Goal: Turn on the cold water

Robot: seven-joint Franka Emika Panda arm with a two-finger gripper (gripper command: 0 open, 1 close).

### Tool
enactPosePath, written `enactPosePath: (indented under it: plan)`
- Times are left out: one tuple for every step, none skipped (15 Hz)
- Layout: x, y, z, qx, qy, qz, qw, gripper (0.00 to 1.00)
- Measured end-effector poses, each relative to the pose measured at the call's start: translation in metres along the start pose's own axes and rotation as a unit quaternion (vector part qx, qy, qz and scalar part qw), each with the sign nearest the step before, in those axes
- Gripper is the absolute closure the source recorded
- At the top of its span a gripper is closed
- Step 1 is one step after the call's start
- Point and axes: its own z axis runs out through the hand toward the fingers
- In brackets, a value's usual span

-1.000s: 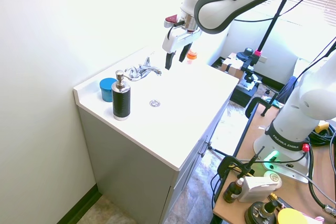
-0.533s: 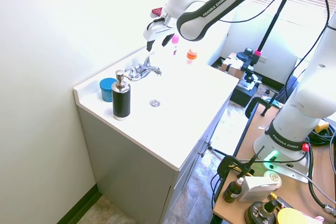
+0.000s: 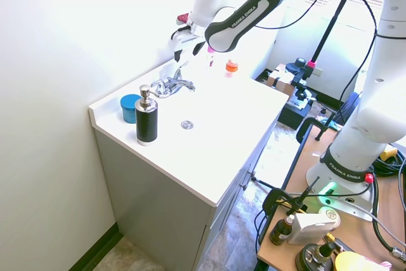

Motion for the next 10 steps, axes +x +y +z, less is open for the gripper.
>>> enactPosePath:
  plan:
    - [-0.001,0.001,0.002,-0.006,-0.001,0.000,1.0000,0.00]
    - [0.000,0.004,0.003,-0.013,-0.001,0.003,0.9999,0.00]
    - [0.003,0.006,0.004,-0.021,0.002,0.006,0.9998,0.00]
    - [0.005,0.008,0.005,-0.029,0.004,0.008,0.9995,0.00]
    - [0.004,0.010,0.006,-0.036,0.002,0.010,0.9993,0.00]
    - [0.004,0.010,0.006,-0.039,0.001,0.011,0.9992,0.00]
    - [0.004,0.012,0.006,-0.045,-0.002,0.012,0.9989,0.00]
    - [0.004,0.014,0.008,-0.052,-0.005,0.012,0.9986,0.00]
    - [0.003,0.016,0.009,-0.058,-0.008,0.013,0.9982,0.00]
    - [0.002,0.019,0.010,-0.065,-0.013,0.013,0.9977,0.00]
